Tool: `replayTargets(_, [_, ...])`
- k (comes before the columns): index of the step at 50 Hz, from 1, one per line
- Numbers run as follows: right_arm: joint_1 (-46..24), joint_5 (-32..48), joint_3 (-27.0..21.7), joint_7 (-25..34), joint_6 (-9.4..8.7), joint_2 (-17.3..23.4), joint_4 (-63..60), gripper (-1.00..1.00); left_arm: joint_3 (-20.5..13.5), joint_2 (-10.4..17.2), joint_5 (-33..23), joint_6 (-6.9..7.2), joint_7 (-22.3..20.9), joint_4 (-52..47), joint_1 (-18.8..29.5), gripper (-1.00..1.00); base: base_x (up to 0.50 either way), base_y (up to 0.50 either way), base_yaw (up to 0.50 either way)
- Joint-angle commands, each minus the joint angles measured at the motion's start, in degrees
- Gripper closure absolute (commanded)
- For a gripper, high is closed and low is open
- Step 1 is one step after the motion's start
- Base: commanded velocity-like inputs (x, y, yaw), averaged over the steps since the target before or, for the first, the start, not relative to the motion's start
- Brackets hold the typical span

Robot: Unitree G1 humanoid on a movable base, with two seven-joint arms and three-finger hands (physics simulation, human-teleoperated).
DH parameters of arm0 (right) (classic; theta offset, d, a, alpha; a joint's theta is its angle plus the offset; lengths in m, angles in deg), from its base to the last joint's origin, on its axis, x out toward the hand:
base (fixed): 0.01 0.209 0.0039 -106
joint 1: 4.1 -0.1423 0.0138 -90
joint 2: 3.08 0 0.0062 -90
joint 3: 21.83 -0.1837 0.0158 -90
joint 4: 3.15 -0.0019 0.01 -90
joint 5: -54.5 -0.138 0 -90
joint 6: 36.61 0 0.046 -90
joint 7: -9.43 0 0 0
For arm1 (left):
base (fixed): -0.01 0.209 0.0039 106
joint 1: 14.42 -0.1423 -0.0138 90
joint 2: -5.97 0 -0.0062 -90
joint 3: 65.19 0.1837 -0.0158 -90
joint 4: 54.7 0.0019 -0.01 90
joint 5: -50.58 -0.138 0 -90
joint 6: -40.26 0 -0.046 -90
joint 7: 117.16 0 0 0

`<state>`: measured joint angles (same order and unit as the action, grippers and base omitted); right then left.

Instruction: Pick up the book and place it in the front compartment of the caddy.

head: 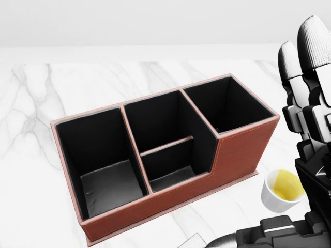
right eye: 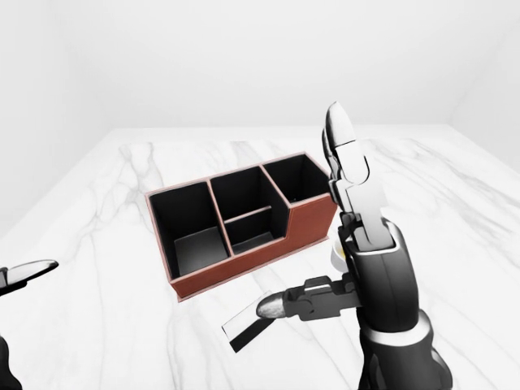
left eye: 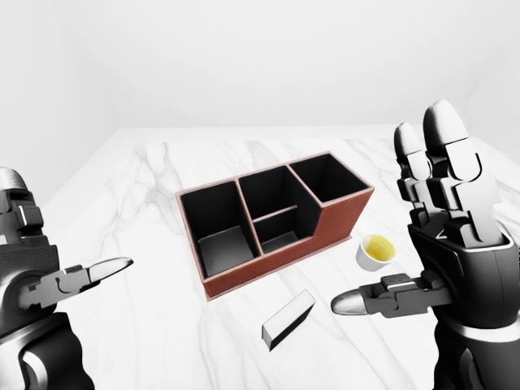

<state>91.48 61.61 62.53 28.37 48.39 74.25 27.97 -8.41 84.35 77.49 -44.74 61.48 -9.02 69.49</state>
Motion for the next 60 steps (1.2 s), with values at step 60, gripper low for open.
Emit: replayTargets(60, [6.47,19.81,-7.21,21.06,0.00,0.20,5.31,-1.00,2.25,-0.24,-1.79,0.00,0.22,0.47,0.37,-1.00,0.00,0.00,0.00])
